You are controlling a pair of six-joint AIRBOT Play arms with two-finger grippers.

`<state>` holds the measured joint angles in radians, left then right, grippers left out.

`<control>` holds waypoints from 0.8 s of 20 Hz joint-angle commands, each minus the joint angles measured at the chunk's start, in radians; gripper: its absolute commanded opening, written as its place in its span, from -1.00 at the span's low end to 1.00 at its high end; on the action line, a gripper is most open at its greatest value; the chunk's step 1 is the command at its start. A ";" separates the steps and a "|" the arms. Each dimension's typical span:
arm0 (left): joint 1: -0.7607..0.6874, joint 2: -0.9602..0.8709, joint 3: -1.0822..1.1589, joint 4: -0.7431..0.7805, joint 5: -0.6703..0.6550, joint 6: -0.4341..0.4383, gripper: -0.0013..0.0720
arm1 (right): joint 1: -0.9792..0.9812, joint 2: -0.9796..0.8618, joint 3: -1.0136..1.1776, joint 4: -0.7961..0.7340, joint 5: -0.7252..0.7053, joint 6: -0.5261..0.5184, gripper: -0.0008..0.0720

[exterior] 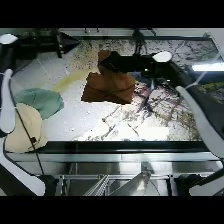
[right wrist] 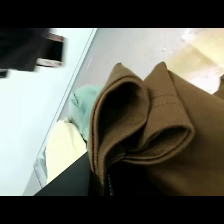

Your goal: Fold the shirts.

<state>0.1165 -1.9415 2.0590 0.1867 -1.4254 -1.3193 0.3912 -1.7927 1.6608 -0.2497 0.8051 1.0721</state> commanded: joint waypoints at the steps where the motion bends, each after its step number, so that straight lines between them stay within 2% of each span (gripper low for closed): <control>1: 0.115 0.079 0.000 -0.022 -0.162 0.021 -0.92 | 0.102 -0.245 0.200 -0.031 0.011 0.051 -0.71; 2: 0.119 0.086 0.000 -0.022 -0.197 0.022 -0.92 | 0.119 -0.301 0.237 -0.009 0.038 0.051 0.04; 4: 0.118 0.113 -0.050 -0.023 -0.222 0.027 -0.92 | 0.127 -0.352 0.263 0.018 0.092 0.051 -0.36; 7: 0.116 0.152 -0.164 -0.024 -0.213 0.087 -0.92 | 0.056 -0.316 0.263 0.005 0.195 0.055 -0.35; 10: 0.116 0.157 -0.252 -0.026 -0.224 0.106 -0.92 | -0.065 -0.252 0.263 -0.101 0.322 0.146 -0.35; 13: 0.116 0.157 -0.319 -0.026 -0.243 0.129 -0.92 | -0.196 -0.188 0.262 -0.313 0.499 0.275 -0.35; 15: 0.110 0.157 -0.342 -0.027 -0.270 0.134 -0.92 | -0.254 -0.151 0.248 -0.552 0.547 0.392 -0.35; 16: 0.105 0.157 -0.349 -0.032 -0.278 0.134 -0.93 | -0.272 -0.144 0.236 -0.674 0.547 0.454 -0.28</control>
<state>0.2283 -1.7866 1.7512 0.1600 -1.6695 -1.2018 0.1982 -1.9759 1.9133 -0.5999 1.2545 1.3540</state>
